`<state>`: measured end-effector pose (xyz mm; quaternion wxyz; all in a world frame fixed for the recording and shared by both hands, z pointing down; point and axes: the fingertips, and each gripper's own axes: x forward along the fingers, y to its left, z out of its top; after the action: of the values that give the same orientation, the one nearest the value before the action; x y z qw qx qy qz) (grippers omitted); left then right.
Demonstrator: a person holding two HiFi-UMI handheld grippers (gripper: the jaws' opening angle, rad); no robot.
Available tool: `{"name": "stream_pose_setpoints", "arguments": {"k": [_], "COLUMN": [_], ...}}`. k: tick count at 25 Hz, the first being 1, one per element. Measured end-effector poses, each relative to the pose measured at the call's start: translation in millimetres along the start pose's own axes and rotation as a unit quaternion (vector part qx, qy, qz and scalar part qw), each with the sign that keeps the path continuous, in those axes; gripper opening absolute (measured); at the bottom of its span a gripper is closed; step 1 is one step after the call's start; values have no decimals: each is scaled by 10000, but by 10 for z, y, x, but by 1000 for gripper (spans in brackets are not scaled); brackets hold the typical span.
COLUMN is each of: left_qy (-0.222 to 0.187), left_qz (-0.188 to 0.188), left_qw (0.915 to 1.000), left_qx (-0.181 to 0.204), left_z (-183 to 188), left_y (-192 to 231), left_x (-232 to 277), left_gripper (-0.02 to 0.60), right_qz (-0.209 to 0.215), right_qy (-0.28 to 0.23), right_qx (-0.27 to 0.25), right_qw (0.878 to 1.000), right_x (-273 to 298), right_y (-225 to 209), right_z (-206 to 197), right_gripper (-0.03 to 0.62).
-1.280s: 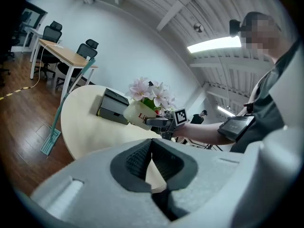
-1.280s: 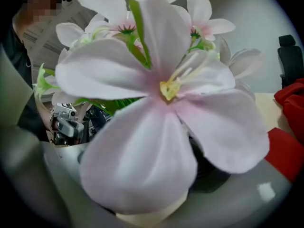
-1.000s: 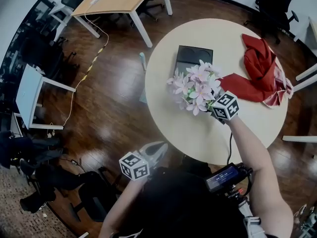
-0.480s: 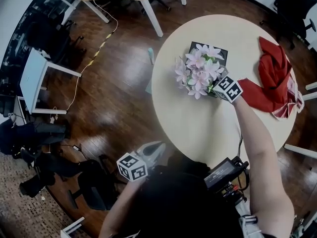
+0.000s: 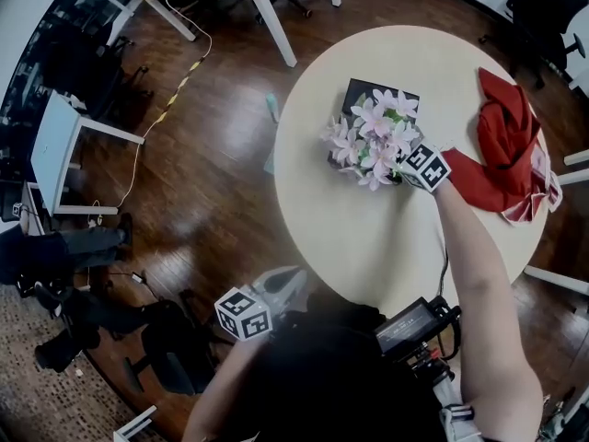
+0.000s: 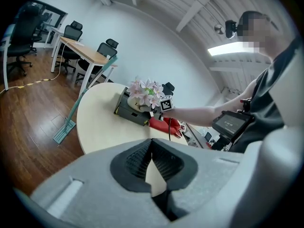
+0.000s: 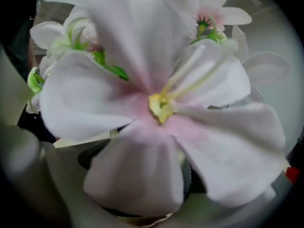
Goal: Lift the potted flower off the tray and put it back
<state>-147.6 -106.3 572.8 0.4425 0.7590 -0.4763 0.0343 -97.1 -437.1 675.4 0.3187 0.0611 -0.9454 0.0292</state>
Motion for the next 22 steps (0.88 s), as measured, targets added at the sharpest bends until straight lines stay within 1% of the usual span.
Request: {"name": "stream_pose_setpoints", "arguments": {"k": [3, 6, 10, 11, 12, 16, 18, 22], "left_qy": [2, -3, -1, -6, -11, -15, -16, 13], "left_qz": [-3, -41, -191, -242, -291, -463, -545, -804], "left_qw": [10000, 10000, 9998, 9997, 9995, 9987, 9982, 9957], "left_qx": [0, 31, 98, 107, 117, 190, 252, 468], "left_z": [-14, -31, -68, -81, -97, -163, -187, -230], "left_y": [-20, -22, -33, -41, -43, -28, -54, -142], "left_x": [-23, -32, -19, -14, -11, -37, -86, -112], "left_gripper": [5, 5, 5, 5, 5, 5, 5, 5], "right_qz": [-66, -256, -567, -645, -725, -1067, -1137, -1383], "right_qy": [80, 122, 10, -37, -101, -551, -788, -1280], "right_qx": [10, 137, 609, 752, 902, 1406, 1535, 1785], "right_qw": [9999, 9995, 9965, 9951, 9932, 9828, 9784, 9657], "right_x": [-44, -182, -511, -612, -709, -996, -1090, -1387], "right_y": [8, -3, 22, 48, 85, 336, 559, 998], "right_z": [-42, -132, -277, -316, -351, -408, -371, -256], "right_gripper": [488, 488, 486, 472, 450, 283, 234, 93]}}
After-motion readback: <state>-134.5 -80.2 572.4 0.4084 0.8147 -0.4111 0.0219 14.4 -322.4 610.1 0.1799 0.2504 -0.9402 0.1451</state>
